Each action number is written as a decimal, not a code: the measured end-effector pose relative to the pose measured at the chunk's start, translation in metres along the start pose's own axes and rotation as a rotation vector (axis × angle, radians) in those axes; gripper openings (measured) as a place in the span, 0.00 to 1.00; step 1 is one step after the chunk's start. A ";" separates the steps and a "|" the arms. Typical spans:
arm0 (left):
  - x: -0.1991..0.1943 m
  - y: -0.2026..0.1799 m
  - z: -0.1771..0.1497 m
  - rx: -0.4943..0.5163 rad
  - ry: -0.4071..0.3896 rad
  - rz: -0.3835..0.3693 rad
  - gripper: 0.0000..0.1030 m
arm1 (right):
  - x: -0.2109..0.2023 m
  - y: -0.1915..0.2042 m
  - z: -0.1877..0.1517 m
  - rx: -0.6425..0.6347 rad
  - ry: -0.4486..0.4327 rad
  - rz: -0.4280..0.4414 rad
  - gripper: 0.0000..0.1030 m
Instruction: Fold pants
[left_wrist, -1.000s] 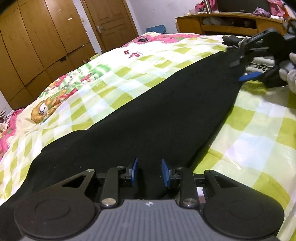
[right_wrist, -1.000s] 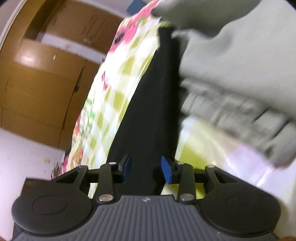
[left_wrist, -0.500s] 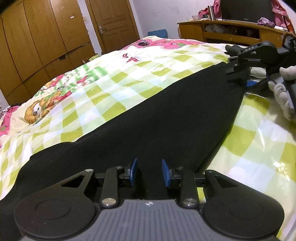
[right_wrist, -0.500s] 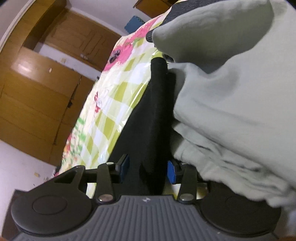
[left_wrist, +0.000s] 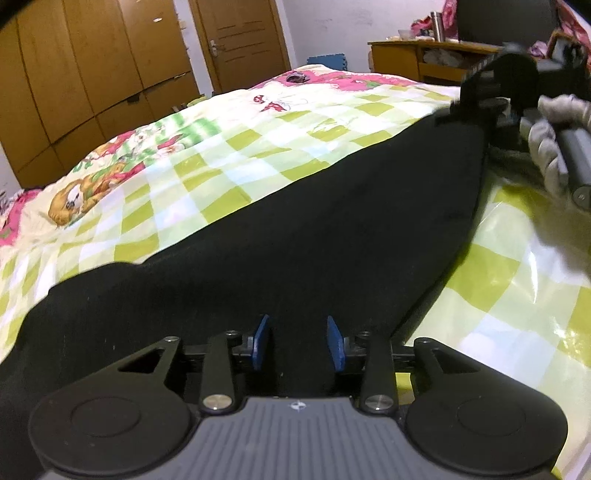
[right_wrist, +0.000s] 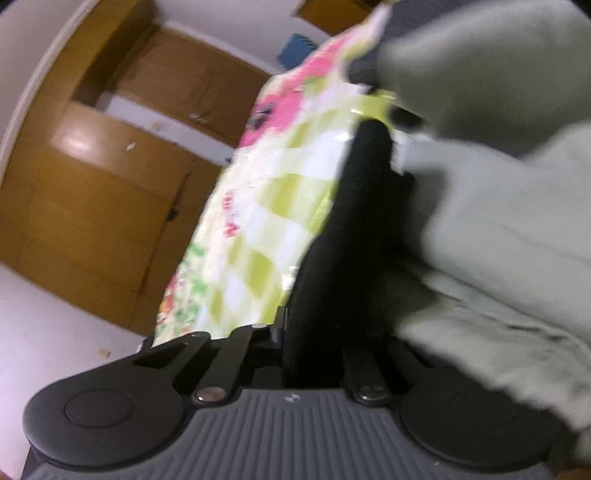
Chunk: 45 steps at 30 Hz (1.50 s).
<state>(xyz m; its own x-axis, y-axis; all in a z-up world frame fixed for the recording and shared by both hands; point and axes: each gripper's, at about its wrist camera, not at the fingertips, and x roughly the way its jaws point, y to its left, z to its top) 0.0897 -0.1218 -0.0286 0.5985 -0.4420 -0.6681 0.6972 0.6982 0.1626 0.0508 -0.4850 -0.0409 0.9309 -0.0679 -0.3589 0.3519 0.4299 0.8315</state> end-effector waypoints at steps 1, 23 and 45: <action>-0.002 0.002 -0.001 -0.009 -0.003 -0.003 0.48 | -0.003 0.016 -0.001 -0.062 -0.007 0.008 0.10; -0.111 0.130 -0.115 -0.304 -0.019 0.202 0.50 | 0.045 0.290 -0.357 -1.158 0.572 0.353 0.09; -0.173 0.160 -0.162 -0.443 -0.118 0.260 0.52 | 0.054 0.324 -0.398 -1.095 0.596 0.243 0.10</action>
<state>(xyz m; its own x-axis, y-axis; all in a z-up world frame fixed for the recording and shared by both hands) 0.0337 0.1579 -0.0043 0.7877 -0.2652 -0.5560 0.3017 0.9530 -0.0272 0.1762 0.0085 0.0401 0.6718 0.4086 -0.6179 -0.3508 0.9101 0.2205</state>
